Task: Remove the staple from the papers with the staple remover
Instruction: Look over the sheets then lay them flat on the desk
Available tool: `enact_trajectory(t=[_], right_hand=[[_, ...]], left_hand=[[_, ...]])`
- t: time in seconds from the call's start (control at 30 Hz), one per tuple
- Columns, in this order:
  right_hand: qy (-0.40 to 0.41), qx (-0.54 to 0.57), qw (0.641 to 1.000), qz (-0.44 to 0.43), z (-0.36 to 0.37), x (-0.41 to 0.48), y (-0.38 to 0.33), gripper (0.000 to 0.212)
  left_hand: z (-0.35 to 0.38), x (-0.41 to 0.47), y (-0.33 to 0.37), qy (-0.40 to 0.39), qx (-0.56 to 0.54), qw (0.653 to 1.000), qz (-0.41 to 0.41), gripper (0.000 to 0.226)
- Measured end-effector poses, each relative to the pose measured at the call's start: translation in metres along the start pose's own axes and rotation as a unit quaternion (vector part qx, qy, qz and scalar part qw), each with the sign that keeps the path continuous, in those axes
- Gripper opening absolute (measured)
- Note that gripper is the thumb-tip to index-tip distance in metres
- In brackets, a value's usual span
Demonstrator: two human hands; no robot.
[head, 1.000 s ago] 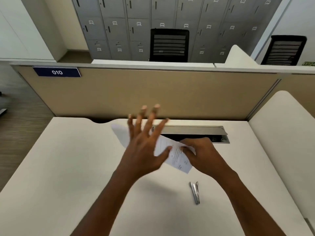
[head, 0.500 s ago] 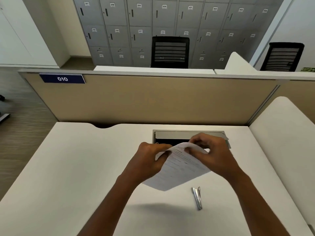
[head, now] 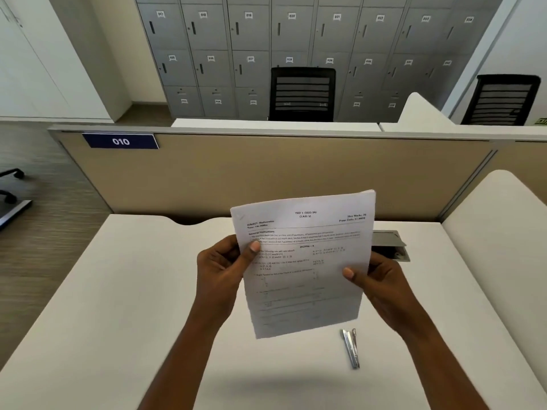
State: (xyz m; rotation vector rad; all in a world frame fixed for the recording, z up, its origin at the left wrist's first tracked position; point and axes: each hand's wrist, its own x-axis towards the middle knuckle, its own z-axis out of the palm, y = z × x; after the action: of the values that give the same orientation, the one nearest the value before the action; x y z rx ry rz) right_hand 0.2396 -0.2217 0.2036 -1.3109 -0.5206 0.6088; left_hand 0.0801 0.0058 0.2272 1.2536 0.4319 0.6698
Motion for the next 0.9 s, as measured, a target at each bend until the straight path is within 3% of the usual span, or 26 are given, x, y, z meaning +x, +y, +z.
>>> enact_trajectory(t=[0.3, 0.9], right_hand=[[0.037, -0.092, 0.995, 0.013, 0.026, 0.001, 0.015, 0.027], [0.037, -0.088, 0.994, 0.059, 0.038, 0.0, 0.022, 0.026]], left_hand=[[-0.012, 0.003, 0.003, 0.063, -0.003, 0.998, -0.026, 0.018], [-0.014, 0.03, 0.009, 0.136, -0.037, 0.988, -0.054, 0.019]])
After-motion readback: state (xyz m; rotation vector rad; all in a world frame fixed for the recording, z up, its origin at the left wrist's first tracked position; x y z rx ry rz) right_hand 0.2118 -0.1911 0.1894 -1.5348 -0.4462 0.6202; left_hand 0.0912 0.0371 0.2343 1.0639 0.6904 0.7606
